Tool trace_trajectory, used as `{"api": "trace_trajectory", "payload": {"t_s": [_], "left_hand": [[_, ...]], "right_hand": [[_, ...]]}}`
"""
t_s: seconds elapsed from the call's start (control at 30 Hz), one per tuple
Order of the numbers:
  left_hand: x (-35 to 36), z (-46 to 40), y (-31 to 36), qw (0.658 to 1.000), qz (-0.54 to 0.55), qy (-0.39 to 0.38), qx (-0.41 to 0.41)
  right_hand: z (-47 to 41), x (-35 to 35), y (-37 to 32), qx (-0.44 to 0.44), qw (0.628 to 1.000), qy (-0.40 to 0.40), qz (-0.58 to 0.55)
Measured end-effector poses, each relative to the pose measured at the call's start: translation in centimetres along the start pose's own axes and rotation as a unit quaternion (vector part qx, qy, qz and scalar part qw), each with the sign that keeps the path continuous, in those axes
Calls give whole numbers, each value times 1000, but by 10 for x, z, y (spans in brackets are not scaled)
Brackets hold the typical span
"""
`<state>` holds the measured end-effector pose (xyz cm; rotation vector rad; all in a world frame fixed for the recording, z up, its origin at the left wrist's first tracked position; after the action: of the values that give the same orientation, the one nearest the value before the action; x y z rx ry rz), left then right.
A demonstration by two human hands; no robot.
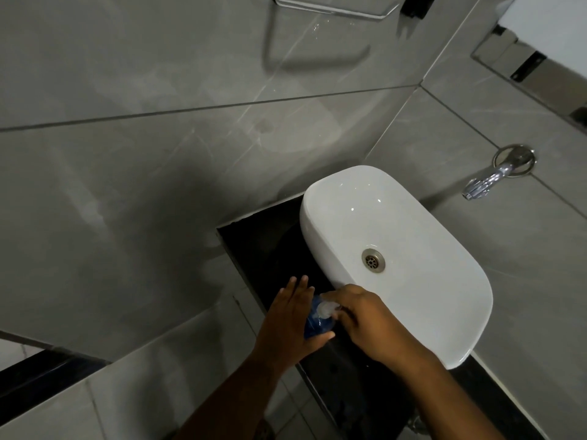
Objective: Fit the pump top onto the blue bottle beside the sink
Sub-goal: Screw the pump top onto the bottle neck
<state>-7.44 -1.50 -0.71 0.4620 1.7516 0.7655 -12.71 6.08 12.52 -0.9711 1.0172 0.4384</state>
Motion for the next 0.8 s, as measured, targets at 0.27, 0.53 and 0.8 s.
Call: {"api": "trace_trajectory", "payload": {"t_s": [0.27,0.53,0.8], "left_hand": [[-1,0,-1,999,-8,-37,-31],[-14,20,-25,985,131,-84,-78],[-16,23,-21,953,221,-130,-163]], "right_hand": [[6,9,16,41,999,25,-10],[40,57,57,238,918,110,-297],[27,86,48,211,908,173,-319]]}}
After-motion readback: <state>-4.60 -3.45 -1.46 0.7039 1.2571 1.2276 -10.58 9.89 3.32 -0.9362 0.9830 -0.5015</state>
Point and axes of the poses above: each hand's wrist, its own z-axis away from the middle knuckle, its own x-axis out of the palm, y = z × x, the point moved 7 cm from there along -z, towards the middle knuckle, and after that the axes turned 2 degrees about -y, right-handed, at the moved point
